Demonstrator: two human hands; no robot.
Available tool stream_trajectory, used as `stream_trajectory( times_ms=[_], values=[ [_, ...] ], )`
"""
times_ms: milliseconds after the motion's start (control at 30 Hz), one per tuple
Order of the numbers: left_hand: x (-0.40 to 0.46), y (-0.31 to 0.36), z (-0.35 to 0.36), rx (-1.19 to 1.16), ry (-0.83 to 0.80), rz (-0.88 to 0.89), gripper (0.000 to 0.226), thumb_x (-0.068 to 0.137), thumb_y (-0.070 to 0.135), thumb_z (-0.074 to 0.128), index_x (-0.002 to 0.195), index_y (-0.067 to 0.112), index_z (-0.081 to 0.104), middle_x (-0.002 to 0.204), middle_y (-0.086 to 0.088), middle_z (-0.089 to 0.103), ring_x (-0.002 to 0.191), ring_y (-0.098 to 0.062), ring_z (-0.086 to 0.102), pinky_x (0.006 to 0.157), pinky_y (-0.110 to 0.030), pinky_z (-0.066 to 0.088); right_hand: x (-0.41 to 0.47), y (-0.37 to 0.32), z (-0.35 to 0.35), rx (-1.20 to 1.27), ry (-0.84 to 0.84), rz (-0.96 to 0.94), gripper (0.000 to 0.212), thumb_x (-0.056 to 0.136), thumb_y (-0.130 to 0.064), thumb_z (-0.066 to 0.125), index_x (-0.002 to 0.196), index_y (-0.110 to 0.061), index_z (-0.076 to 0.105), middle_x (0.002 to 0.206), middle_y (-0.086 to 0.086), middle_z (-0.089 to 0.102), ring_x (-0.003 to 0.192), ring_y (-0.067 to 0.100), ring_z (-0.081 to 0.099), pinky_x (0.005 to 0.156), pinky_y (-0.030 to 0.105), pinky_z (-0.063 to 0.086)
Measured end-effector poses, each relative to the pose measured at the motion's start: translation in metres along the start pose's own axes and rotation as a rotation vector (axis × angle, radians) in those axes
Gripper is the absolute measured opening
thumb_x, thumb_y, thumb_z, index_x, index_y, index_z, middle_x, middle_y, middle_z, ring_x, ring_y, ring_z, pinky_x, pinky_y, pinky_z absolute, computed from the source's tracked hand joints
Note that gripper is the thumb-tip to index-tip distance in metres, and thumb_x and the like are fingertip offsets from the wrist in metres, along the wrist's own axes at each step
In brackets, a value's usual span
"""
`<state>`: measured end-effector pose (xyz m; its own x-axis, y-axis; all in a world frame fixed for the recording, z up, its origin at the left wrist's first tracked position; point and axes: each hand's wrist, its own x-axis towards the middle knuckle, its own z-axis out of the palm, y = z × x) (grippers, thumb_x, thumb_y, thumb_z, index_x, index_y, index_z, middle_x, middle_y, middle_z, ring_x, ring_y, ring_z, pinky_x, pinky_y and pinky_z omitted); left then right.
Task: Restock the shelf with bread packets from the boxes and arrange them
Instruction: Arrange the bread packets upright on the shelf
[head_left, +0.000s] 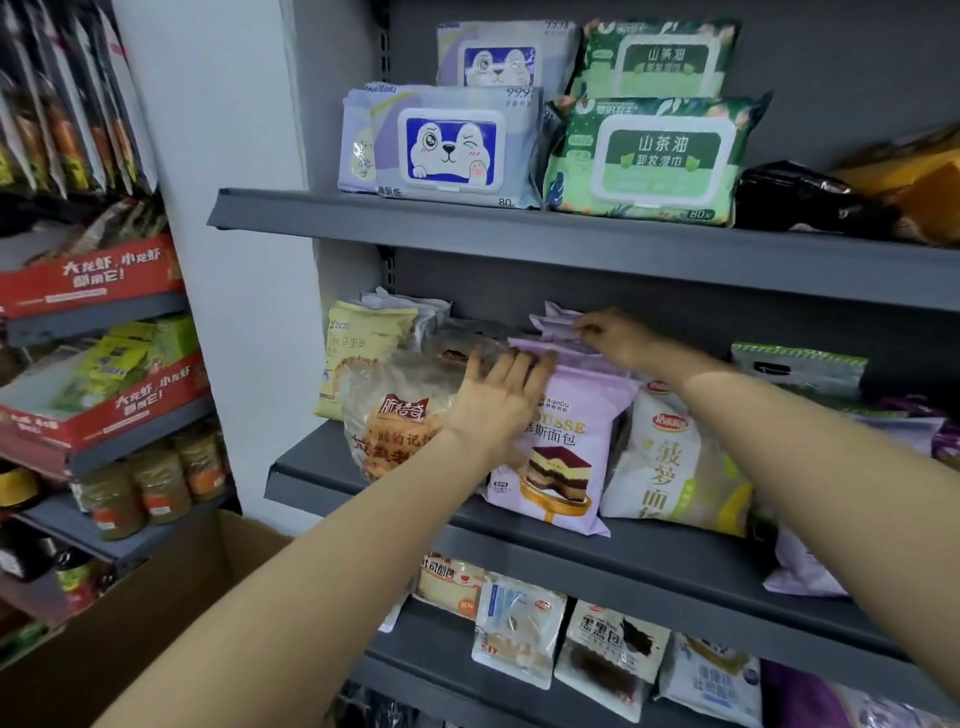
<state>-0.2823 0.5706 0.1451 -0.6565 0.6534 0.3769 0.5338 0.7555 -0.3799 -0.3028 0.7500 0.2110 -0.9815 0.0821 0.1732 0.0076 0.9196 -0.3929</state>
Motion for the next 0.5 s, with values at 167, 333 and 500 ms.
stream_trajectory(
  times_ms=[167,333,500],
  values=[
    [0.002,-0.001,0.0,0.029,-0.026,0.006,0.121,0.068,0.054,0.074,0.15,0.009,-0.002,0.148,-0.012,0.024,0.136,-0.028,0.026,0.112,-0.056,0.017,0.03,-0.013,0.007,-0.072,-0.088,-0.001,0.031,0.095,-0.021,0.053,0.109,0.004,0.065,0.123,0.02,0.06,0.098,0.018,0.051,0.074,0.021,0.034],
    [0.006,-0.001,-0.001,0.082,-0.047,0.013,0.119,0.069,0.058,0.071,0.149,0.009,-0.002,0.151,-0.013,0.02,0.135,-0.028,0.025,0.108,-0.053,0.024,0.04,-0.01,0.006,-0.086,-0.133,-0.052,0.029,0.096,-0.023,0.052,0.091,0.0,0.069,0.111,0.009,0.064,0.095,0.017,0.05,0.067,0.012,0.04],
    [0.011,-0.001,-0.003,0.129,-0.069,0.025,0.12,0.067,0.06,0.071,0.149,0.008,0.001,0.152,-0.014,0.016,0.135,-0.03,0.024,0.106,-0.052,0.024,0.037,-0.003,-0.006,-0.153,-0.203,-0.154,0.018,0.092,-0.014,0.056,0.083,-0.013,0.071,0.073,0.003,0.06,0.074,0.018,0.052,0.065,0.016,0.04]
  ],
)
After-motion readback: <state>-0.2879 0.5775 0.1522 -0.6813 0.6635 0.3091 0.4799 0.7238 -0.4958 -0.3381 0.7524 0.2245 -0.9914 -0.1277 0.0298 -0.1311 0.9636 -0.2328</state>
